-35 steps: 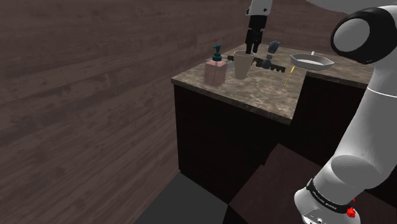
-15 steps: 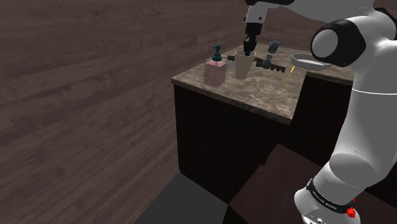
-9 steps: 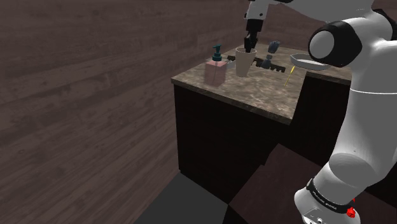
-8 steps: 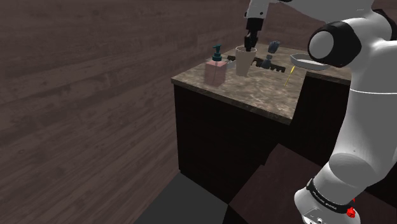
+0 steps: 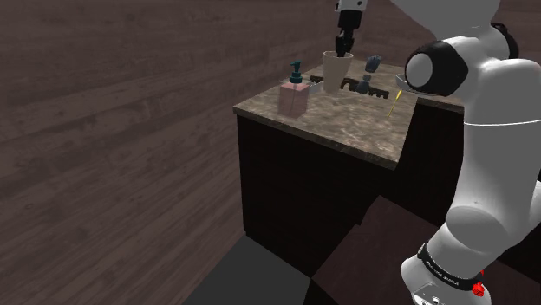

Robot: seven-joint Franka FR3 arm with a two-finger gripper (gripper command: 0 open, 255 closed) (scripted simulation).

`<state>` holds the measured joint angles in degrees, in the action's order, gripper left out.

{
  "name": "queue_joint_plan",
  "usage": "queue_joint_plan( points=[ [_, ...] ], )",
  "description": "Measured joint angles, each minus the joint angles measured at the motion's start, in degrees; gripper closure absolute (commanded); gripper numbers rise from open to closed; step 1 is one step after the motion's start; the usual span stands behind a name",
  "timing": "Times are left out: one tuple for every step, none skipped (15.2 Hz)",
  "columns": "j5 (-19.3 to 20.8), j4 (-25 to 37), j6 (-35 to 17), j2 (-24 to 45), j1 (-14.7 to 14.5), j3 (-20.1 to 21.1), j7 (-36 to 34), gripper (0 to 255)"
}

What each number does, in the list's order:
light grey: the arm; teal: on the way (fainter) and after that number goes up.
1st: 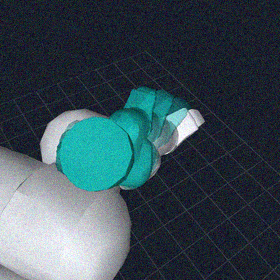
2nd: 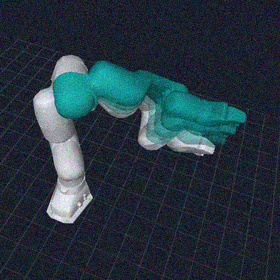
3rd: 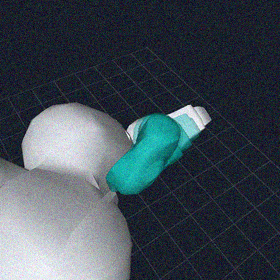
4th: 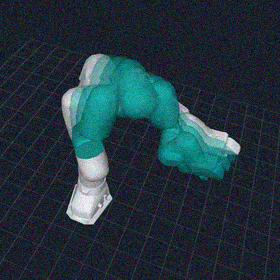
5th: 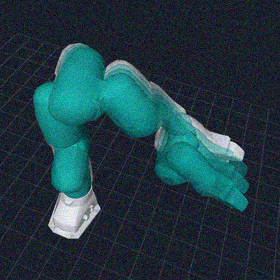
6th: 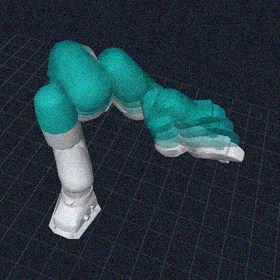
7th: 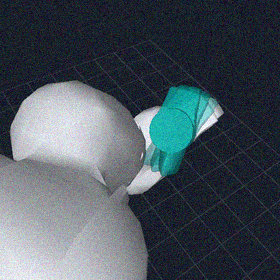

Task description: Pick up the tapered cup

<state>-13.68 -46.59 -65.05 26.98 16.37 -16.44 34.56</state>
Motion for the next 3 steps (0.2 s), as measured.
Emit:
queue_joint_plan(
  points=[
    [-0.6, 3.7, 2.0, 1.7, 0.7, 0.2, -0.3, 255],
    [-1.7, 10.7, 5.2, 5.2, 2.3, 0.7, -0.9, 255],
    [0.8, 13.0, 6.4, 6.0, 5.7, 8.3, -2.5, 255]
  ],
)
